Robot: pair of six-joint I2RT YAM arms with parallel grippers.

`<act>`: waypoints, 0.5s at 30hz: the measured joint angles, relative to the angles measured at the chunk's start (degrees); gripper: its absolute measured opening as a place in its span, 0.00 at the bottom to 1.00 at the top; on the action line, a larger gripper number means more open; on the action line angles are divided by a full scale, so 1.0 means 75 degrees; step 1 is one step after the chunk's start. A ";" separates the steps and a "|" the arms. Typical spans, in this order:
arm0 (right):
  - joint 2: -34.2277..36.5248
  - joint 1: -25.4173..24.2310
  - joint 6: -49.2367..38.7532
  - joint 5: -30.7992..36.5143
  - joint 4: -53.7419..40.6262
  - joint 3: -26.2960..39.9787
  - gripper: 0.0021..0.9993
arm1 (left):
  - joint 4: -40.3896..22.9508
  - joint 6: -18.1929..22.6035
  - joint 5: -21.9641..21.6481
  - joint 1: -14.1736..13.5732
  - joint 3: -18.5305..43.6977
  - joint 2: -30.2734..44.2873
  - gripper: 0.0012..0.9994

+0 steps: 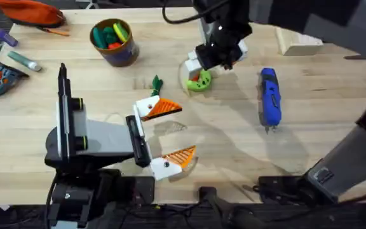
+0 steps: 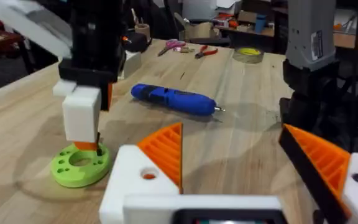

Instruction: Pick up the gripper from the table and insert it into the empty holder that is missing its gripper. Then pick up a screw, insert it into the mounting hole, and use the screwdriver to tighten it. Finally, clean up the table by picking up the vegetable and placing it into the bucket.

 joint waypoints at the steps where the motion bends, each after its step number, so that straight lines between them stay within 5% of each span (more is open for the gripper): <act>1: 0.0096 0.0000 0.0003 -0.0056 0.0026 0.0000 0.92 | 0.0000 0.0000 0.0000 0.0000 0.0000 -0.0001 0.99; 15: 0.0697 0.0058 -0.0152 -0.0330 0.0359 -0.0055 0.64 | 0.0000 0.0000 0.0000 0.0000 0.0000 -0.0002 0.99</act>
